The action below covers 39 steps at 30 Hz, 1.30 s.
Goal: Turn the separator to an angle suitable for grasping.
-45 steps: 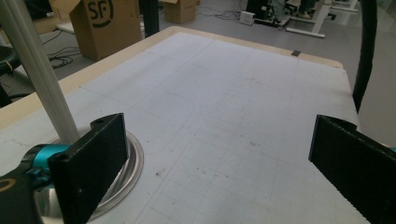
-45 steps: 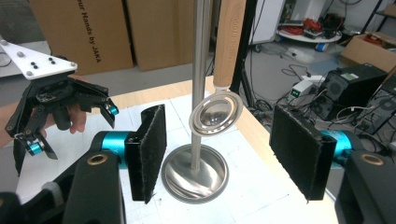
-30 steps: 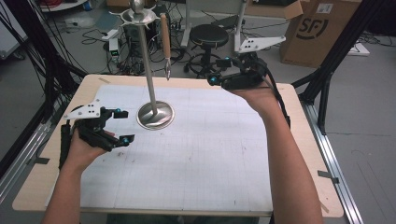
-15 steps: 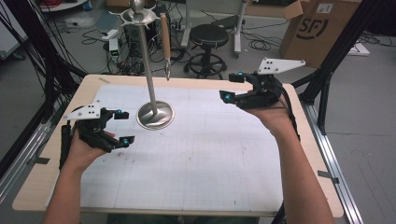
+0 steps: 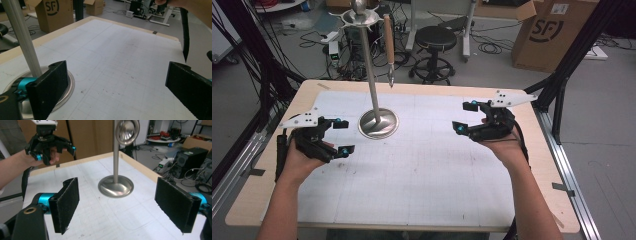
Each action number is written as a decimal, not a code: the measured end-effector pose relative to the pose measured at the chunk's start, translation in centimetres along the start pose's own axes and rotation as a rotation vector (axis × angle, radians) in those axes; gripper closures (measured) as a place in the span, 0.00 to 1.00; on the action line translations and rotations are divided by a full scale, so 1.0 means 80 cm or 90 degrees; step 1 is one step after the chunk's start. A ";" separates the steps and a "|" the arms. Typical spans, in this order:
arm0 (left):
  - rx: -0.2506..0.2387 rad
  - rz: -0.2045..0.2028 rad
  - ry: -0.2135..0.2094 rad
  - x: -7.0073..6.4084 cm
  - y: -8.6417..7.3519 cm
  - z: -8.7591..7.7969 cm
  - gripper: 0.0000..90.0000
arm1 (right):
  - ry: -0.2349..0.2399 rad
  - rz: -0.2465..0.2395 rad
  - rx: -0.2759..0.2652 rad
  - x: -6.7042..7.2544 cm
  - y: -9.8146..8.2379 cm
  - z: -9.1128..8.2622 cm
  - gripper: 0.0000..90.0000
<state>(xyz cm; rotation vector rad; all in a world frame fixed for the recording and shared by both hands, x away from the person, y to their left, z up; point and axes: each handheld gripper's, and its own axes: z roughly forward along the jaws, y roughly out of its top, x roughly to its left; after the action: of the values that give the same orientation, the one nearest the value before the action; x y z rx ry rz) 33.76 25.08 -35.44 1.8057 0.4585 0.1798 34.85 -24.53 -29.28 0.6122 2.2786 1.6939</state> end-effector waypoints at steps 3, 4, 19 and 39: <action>0.000 -0.004 -0.001 0.001 -0.002 -0.001 0.06 | 0.010 0.008 0.006 0.002 -0.013 0.003 0.20; -0.001 -0.003 -0.001 0.002 -0.002 -0.002 0.06 | 0.009 0.010 0.008 0.003 -0.017 0.003 0.18; -0.005 0.000 -0.014 0.001 -0.005 0.002 0.06 | -0.015 0.051 0.004 0.003 -0.078 -0.010 0.16; 0.020 0.011 -0.031 -0.002 -0.010 0.018 0.06 | -0.028 0.103 0.015 -0.001 -0.128 -0.018 0.13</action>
<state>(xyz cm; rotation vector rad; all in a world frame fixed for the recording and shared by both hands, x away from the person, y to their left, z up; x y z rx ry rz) 33.92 23.92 -36.59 1.8418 0.4139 0.1414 32.38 -28.30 -38.62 0.8520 2.2762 1.7069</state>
